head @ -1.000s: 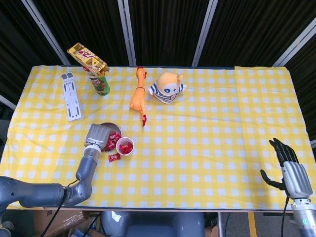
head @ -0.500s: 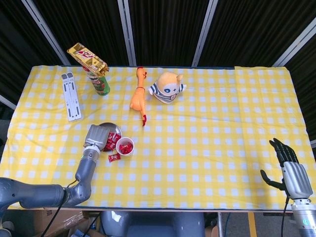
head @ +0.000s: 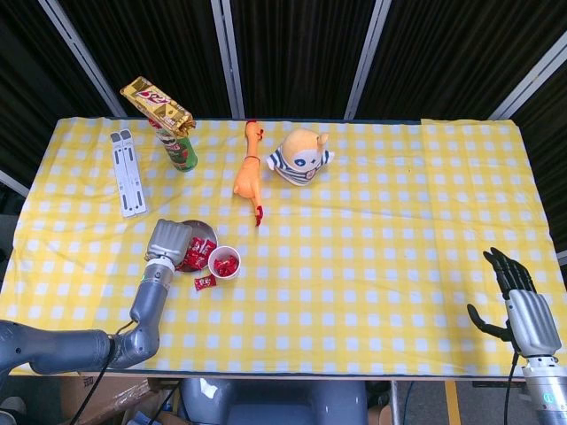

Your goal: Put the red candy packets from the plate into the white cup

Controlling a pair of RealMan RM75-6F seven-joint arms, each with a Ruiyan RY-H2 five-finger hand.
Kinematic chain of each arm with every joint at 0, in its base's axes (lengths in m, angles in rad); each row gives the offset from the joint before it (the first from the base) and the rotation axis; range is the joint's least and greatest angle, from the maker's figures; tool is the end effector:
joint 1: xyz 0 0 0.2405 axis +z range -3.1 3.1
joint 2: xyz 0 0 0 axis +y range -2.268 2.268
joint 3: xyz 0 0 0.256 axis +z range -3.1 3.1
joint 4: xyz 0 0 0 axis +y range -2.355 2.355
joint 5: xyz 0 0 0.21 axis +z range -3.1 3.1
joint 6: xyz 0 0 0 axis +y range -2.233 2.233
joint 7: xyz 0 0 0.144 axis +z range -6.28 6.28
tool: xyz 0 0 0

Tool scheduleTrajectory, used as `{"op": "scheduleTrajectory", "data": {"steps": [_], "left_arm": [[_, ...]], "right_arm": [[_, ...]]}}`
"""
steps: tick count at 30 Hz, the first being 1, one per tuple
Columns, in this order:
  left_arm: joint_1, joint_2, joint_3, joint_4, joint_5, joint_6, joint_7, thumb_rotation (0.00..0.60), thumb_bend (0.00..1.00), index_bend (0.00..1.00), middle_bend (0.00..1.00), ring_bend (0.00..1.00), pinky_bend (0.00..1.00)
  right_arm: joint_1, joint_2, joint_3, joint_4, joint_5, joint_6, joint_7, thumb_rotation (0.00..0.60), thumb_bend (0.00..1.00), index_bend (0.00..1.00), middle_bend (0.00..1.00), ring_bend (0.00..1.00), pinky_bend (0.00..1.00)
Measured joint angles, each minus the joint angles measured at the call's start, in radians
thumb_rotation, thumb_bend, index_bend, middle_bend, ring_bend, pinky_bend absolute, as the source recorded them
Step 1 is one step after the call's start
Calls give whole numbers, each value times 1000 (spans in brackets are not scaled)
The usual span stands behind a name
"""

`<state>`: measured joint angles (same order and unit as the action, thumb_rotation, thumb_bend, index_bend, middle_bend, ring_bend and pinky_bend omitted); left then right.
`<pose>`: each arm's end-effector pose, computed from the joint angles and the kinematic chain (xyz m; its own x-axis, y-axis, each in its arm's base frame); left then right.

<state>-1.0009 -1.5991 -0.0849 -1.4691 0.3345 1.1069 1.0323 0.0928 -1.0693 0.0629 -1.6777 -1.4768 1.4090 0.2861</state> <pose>-0.1604 0.3693 -0.0270 0.7634 0.3746 0.5261 0.6139 -0.1678 -0.7713 -0.3061 -0.1850 0.1616 0.1003 -0.0609 0.9931 -0.9946 0.0192 0.1016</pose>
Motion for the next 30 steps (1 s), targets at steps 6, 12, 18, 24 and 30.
{"op": "scheduleTrajectory", "data": {"steps": [6,12,18,24,30], "left_arm": [[5,34,-12,-26,11,13,-5,600,403,539,612,913,936],[9,57,-25,-48,19,21,-12,600,403,539,614,913,936],[9,85,-40,-84,31,31,-18,600,403,537,613,913,936],[4,132,-70,-149,49,46,-31,600,403,536,613,913,936],[-8,179,-102,-234,69,63,-40,600,402,535,613,913,935]], "right_arm": [[-1,0,0,1,-1,4,0,600,409,0,0,0,0],[-2,0,1,0,0,4,-1,600,409,0,0,0,0],[-1,-1,1,1,0,3,-2,600,409,0,0,0,0],[-1,-1,2,1,1,2,-3,600,408,0,0,0,0],[0,-2,2,1,0,2,-5,600,409,0,0,0,0]]}}
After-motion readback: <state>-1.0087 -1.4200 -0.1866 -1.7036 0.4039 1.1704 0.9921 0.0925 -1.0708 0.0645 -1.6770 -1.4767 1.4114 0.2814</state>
